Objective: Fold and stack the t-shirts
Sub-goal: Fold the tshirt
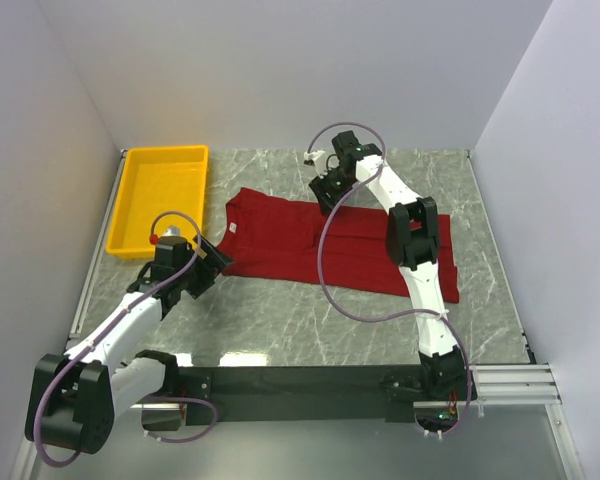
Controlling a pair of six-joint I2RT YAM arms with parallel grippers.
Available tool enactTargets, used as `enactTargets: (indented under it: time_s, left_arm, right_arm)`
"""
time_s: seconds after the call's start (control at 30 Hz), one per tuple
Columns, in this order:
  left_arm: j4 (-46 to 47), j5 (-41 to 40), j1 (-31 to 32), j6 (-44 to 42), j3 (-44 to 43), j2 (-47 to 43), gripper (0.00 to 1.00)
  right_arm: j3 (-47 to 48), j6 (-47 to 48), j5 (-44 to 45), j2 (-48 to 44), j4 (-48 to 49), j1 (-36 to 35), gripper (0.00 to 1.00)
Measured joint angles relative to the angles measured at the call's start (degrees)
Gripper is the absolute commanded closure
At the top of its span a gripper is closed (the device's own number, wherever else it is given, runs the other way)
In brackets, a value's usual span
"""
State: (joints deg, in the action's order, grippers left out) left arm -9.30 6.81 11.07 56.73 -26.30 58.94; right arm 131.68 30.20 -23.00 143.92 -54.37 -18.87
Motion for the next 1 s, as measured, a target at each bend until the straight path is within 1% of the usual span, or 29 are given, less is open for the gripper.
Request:
enactTargets:
  time_s: [0.3, 0.37, 0.73, 0.8, 0.83, 1.0]
  left_arm:
    - [-0.42, -0.02, -0.02, -0.02, -0.02, -0.44, 0.11]
    - [-0.61, -0.04, -0.02, -0.04, 0.0, -0.52, 0.11]
    - [-2.12, -0.07, -0.02, -0.07, -0.04, -0.98, 0.11]
    - [-2.34, -0.07, -0.02, -0.09, -0.04, -0.98, 0.11]
    - [-2.4, -0.07, -0.02, -0.09, -0.04, -0.98, 0.11]
    - [-2.56, -0.07, -0.02, -0.2, -0.07, -0.98, 0.11]
  right_arm:
    - [0.28, 0.37, -0.22, 0.02, -1.07, 0.0, 0.41]
    - [0.44, 0.11, 0.07, 0.02, -0.94, 0.0, 0.43]
    - [0.63, -1.29, 1.36, 0.26, -0.83, 0.0, 0.59]
    - [0.66, -1.29, 1.33, 0.48, -0.87, 0.0, 0.68]
    - [0.66, -1.25, 1.33, 0.57, -0.9, 0.0, 0.74]
    - [0.66, -1.42, 1.38, 0.72, -0.94, 0.0, 0.78]
